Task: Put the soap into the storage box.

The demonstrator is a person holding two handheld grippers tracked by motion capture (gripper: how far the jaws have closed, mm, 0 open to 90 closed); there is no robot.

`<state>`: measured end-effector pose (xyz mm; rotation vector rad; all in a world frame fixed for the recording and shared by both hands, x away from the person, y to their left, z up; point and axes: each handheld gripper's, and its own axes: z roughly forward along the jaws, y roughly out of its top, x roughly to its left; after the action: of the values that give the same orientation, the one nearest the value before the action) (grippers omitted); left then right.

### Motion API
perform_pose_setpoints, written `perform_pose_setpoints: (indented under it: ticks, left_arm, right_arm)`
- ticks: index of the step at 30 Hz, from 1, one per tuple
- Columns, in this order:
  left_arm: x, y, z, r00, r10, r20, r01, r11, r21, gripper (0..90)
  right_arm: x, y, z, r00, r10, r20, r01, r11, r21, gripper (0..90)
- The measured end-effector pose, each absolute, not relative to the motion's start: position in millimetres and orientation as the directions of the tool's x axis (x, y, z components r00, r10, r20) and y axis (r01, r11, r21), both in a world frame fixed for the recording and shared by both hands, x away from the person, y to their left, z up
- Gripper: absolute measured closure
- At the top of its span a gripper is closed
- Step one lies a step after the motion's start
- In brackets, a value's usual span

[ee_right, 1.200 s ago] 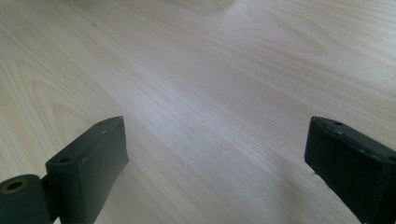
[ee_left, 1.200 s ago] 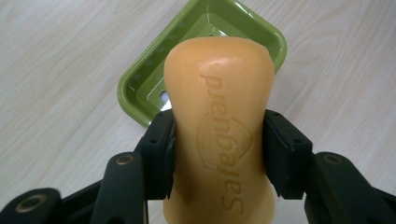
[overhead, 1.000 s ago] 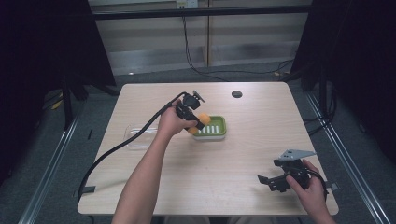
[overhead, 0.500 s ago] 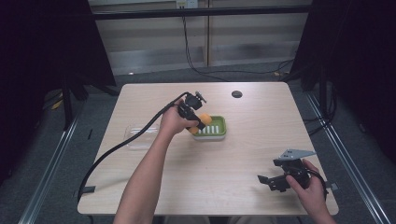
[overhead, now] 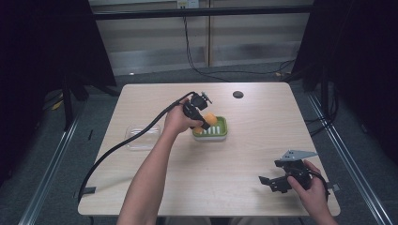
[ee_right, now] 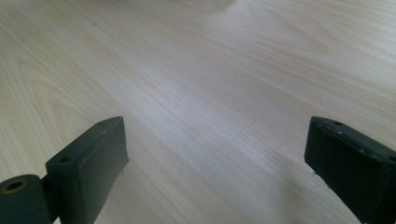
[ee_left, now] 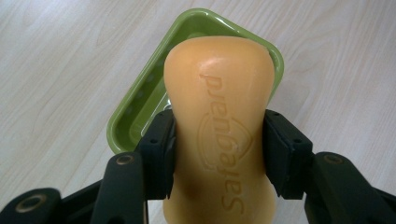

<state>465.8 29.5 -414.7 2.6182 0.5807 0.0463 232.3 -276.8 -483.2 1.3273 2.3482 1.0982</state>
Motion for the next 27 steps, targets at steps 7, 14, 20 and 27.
perform_pose_setpoints:
  ticks: [7, 14, 20, 27]
  left_arm:
    - [467.0, 29.8, -416.9, 0.919, 0.392, -0.037, 0.368, -0.821, 0.437, 49.8]
    - [467.1, 28.4, -419.0, 0.918, 0.393, -0.042, 0.37, -0.817, 0.442, 49.8]
    - [468.3, 23.7, -418.0, 0.926, 0.377, -0.03, 0.35, -0.825, 0.444, 49.8]
    - [470.7, 22.1, -419.3, 0.929, 0.369, -0.016, 0.337, -0.829, 0.446, 49.8]
  right_arm:
    - [232.6, -276.6, -483.3, -0.566, 0.809, 0.156, 0.64, 0.312, 0.703, 5.7]
    - [232.8, -276.2, -483.4, -0.567, 0.809, 0.155, 0.637, 0.312, 0.705, 5.6]
    - [232.3, -276.9, -483.0, -0.564, 0.812, 0.153, 0.638, 0.311, 0.704, 5.7]
    - [231.6, -278.2, -482.6, -0.565, 0.811, 0.155, 0.637, 0.308, 0.707, 5.7]
